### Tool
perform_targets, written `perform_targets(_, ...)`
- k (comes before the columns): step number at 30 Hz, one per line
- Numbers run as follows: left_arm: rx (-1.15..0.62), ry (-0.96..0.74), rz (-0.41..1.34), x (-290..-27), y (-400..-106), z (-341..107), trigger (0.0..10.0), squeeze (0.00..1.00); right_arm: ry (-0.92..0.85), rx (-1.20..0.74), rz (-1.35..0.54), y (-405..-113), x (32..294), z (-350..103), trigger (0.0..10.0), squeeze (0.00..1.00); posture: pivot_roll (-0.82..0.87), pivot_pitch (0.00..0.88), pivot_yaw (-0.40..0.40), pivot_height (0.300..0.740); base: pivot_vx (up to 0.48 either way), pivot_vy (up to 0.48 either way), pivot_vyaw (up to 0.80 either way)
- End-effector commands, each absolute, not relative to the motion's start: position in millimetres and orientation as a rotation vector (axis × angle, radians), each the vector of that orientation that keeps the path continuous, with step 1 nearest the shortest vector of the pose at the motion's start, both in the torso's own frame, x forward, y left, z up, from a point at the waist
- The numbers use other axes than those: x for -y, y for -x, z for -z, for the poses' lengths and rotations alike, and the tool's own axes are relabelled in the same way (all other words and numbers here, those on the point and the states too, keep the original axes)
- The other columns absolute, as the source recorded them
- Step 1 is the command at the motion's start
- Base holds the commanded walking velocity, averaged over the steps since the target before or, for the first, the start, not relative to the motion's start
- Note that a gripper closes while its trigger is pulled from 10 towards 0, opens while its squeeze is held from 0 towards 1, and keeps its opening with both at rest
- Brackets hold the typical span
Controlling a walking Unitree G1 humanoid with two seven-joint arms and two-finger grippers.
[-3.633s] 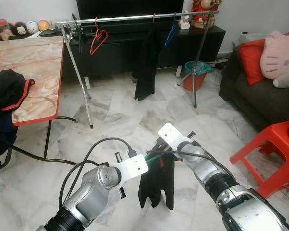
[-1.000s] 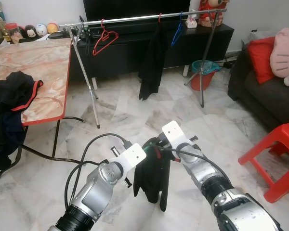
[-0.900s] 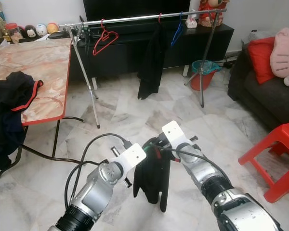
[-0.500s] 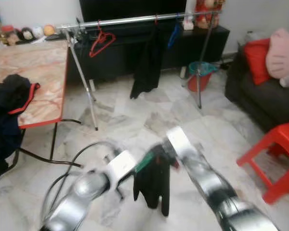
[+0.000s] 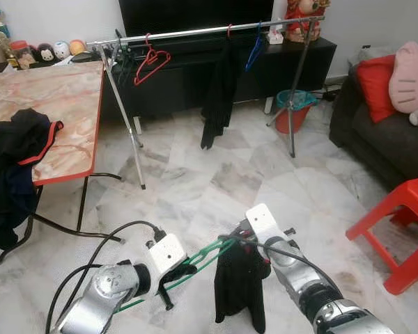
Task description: Hang hanger
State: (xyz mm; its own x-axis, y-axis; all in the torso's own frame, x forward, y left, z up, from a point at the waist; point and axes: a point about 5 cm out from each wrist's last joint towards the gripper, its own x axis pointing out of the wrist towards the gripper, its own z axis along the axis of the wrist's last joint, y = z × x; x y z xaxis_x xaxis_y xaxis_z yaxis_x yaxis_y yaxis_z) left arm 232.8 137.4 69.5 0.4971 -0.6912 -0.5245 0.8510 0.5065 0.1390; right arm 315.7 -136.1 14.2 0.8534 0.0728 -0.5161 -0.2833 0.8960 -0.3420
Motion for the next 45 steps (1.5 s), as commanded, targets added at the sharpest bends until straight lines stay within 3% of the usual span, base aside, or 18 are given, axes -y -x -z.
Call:
perform_targets(1,-0.770,-0.464,0.820,-213,-202,-34,10.0,0.00,0.366,-0.535,0.165,-319,217,-28,10.0,0.00,0.12,0.000,0.000,0.740,0.000,0.000,0.00)
perform_targets(6,-0.841,-0.493,0.895,-221,-191,-32,10.0,0.00,0.365,-0.560,0.191,-314,223,-23,10.0,0.00,0.12,0.000,0.000,0.740,0.000,0.000,0.00)
perform_targets(8,-0.925,-0.610,0.954,-231,-181,-26,10.0,0.00,0.370,-0.573,0.205,-311,225,-20,10.0,0.00,0.12,0.000,0.000,0.740,0.000,0.000,0.00)
perform_targets(9,-0.940,-0.639,0.963,-233,-180,-25,10.0,0.00,0.370,-0.576,0.207,-311,226,-20,10.0,0.00,0.12,0.000,-0.070,0.740,0.000,0.000,0.00)
perform_targets(15,-0.955,-0.747,0.997,-238,-176,-21,10.0,0.00,0.333,-0.584,0.240,-308,228,-17,10.0,0.00,0.12,0.000,-0.068,0.740,0.000,0.000,0.00)
perform_targets(19,-0.766,-0.772,0.804,-235,-205,-29,10.0,0.00,0.336,-0.606,0.209,-305,224,-12,10.0,0.00,0.12,0.000,-0.069,0.740,0.000,0.000,0.00)
perform_targets(21,-0.659,-0.704,0.741,-231,-217,-39,10.0,0.00,0.339,-0.626,0.178,-302,221,-8,10.0,0.00,0.12,0.000,-0.071,0.740,0.000,0.000,0.00)
perform_targets(30,-0.503,-0.614,0.872,-210,-215,-57,10.0,0.00,0.354,-0.704,0.007,-293,203,7,10.0,0.00,0.12,0.000,-0.072,0.740,0.000,0.000,0.00)
perform_targets(39,-0.216,-0.725,0.908,-182,-235,-92,10.0,0.00,0.403,-0.789,-0.223,-284,181,19,10.0,0.00,0.12,0.000,-0.076,0.740,0.000,0.000,0.00)
perform_targets(45,-0.181,-0.694,0.921,-167,-238,-95,10.0,0.00,0.367,-0.681,-0.214,-294,176,9,10.0,0.00,0.12,0.000,-0.076,0.740,0.000,0.000,0.00)
